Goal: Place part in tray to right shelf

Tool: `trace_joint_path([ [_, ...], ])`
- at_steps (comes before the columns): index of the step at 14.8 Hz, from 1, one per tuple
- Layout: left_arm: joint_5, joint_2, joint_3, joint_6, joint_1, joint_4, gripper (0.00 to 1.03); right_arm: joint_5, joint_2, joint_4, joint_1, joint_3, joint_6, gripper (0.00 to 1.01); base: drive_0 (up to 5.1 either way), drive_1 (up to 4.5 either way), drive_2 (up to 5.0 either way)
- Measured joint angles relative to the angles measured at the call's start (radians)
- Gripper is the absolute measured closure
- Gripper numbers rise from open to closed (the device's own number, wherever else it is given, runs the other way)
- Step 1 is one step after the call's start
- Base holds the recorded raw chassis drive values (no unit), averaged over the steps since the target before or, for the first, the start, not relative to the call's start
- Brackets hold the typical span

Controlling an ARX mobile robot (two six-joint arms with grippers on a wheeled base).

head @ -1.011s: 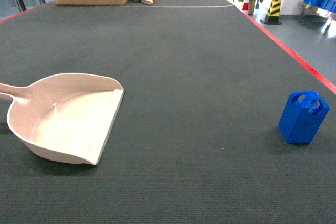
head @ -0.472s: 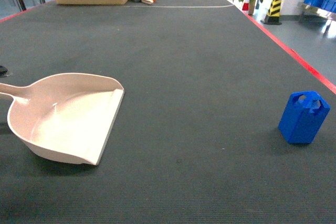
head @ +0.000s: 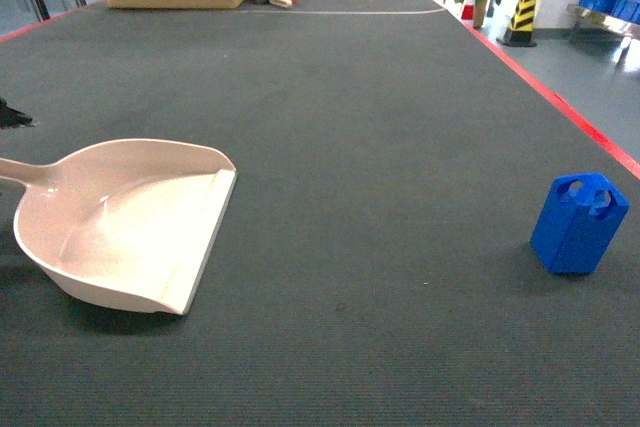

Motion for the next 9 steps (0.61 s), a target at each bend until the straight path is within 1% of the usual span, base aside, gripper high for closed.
trace_joint_path([
  [1,-0.002,0.038,0.037,-0.032,0.014,0.022,0.05,0.0,0.0,0.0,0.0,0.0,0.0,0.03,0.0,0.0,0.0],
  [2,0.026,0.055,0.064,-0.099,0.028,0.026,0.32,0.0,0.0,0.0,0.0,0.0,0.0,0.03,0.0,0.0,0.0],
  [4,0.06,0.053,0.038,-0.131,0.013,0.069,0.56,0.0,0.0,0.0,0.0,0.0,0.0,0.03,0.0,0.0,0.0],
  [5,0.063,0.048,0.022,-0.137,0.01,0.077,0.61,0.0,0.0,0.0,0.0,0.0,0.0,0.03,0.0,0.0,0.0],
  [6,0.072,0.04,-0.007,-0.148,0.002,0.09,0.69,0.0,0.0,0.0,0.0,0.0,0.0,0.03,0.0,0.0,0.0],
  [7,0.079,0.02,-0.048,-0.187,-0.007,0.122,0.81,0.0,0.0,0.0,0.0,0.0,0.0,0.03,0.0,0.0,0.0],
  [8,0.081,-0.05,-0.101,-0.214,-0.023,0.171,0.84,0.0,0.0,0.0,0.0,0.0,0.0,0.03,0.0,0.0,0.0],
  [9,0.081,-0.124,-0.161,-0.253,-0.05,0.223,0.84,0.0,0.0,0.0,0.0,0.0,0.0,0.03,0.0,0.0,0.0],
])
